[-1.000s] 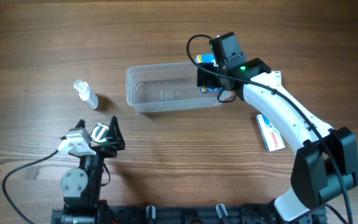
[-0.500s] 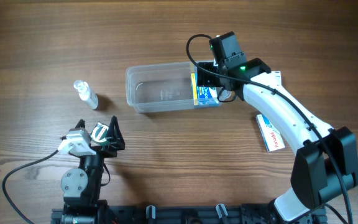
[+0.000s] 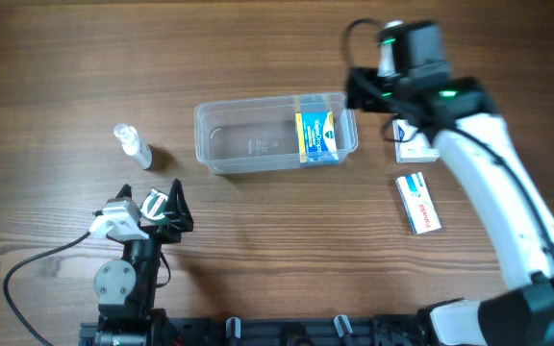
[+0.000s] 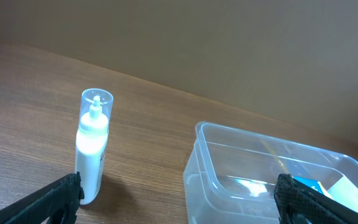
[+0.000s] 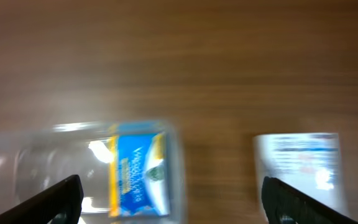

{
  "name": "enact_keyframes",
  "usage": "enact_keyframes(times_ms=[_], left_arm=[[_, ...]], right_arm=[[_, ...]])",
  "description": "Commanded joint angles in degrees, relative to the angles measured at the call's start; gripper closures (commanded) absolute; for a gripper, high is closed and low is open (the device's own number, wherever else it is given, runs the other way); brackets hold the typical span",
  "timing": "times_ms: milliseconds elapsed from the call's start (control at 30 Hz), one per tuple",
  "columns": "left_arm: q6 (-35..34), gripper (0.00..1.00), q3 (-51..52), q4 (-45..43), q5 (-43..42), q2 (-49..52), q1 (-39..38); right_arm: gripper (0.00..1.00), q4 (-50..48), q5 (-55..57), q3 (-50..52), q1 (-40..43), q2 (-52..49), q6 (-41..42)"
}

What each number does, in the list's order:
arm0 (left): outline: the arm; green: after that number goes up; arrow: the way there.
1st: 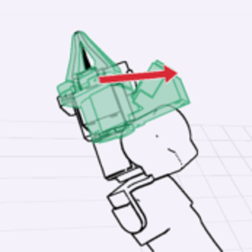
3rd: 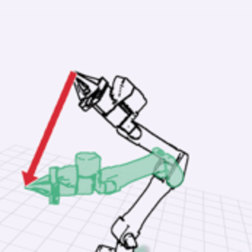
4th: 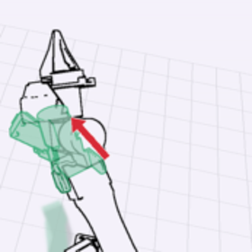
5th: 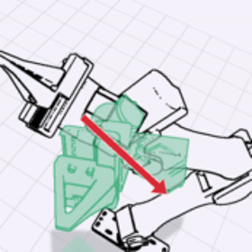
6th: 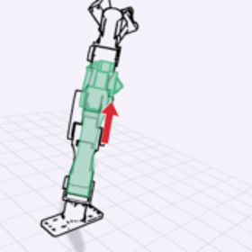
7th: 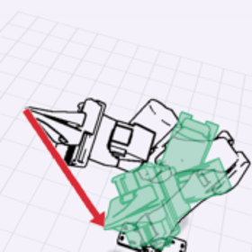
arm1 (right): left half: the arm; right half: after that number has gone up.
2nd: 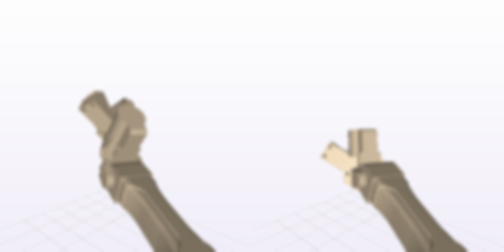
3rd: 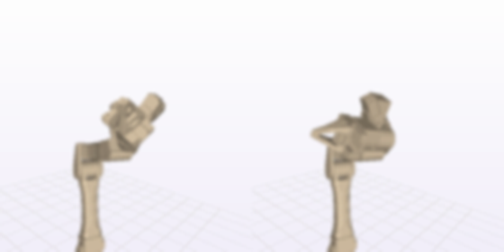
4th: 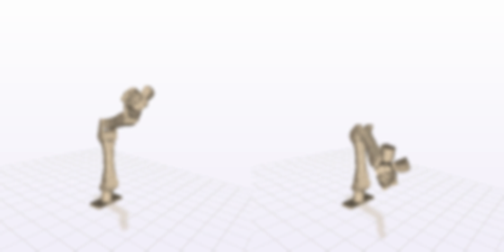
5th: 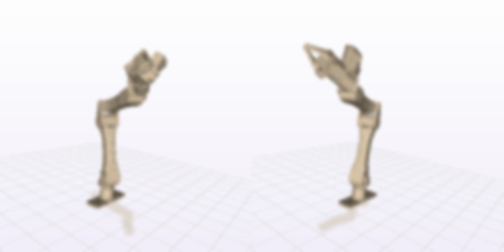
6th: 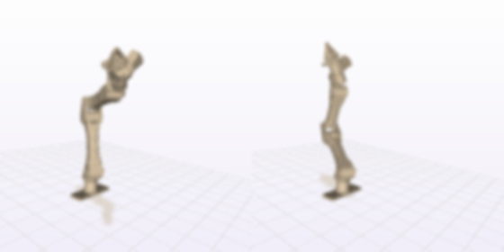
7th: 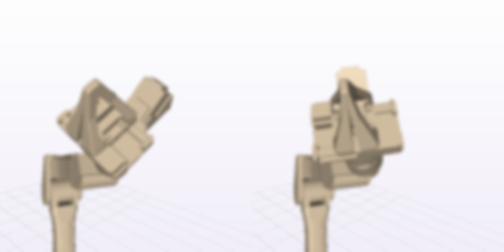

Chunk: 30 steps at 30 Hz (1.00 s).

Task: Pack container
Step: 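Move the right gripper to the white Hansaplast box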

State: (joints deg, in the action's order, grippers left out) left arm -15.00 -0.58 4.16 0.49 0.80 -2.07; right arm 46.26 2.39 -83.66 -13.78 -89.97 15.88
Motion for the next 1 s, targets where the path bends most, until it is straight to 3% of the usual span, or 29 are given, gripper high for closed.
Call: enact_keyframes(times_ms=[0, 167, 400, 667, 967], left_arm=[[-0.5, 0.00, 0.3, 0.1, -0.7, -0.4, 0.6], [-0.5, 0.01, 0.3, 0.1, -0.7, -0.4, 0.6], [-0.5, 0.00, 0.3, 0.1, -0.7, -0.4, 0.6], [-0.5, 0.00, 0.3, 0.1, -0.7, -0.4, 0.6], [-0.5, 0.00, 0.3, 0.1, -0.7, -0.4, 0.6]], right_arm=[[0.07, 3.4, 0.2, -0.5, 7.1, 0.6, -6.0], [0.06, 4.8, -4.1, 1.0, 13.8, -2.5, -12.7], [0.04, 3.3, -5.7, 3.5, 15.3, -10.3, -16.9], [0.00, 1.9, -3.7, 3.5, 15.3, -19.4, -15.1], [0.00, 0.9, -2.1, 3.5, 16.3, -22.2, -13.4]])
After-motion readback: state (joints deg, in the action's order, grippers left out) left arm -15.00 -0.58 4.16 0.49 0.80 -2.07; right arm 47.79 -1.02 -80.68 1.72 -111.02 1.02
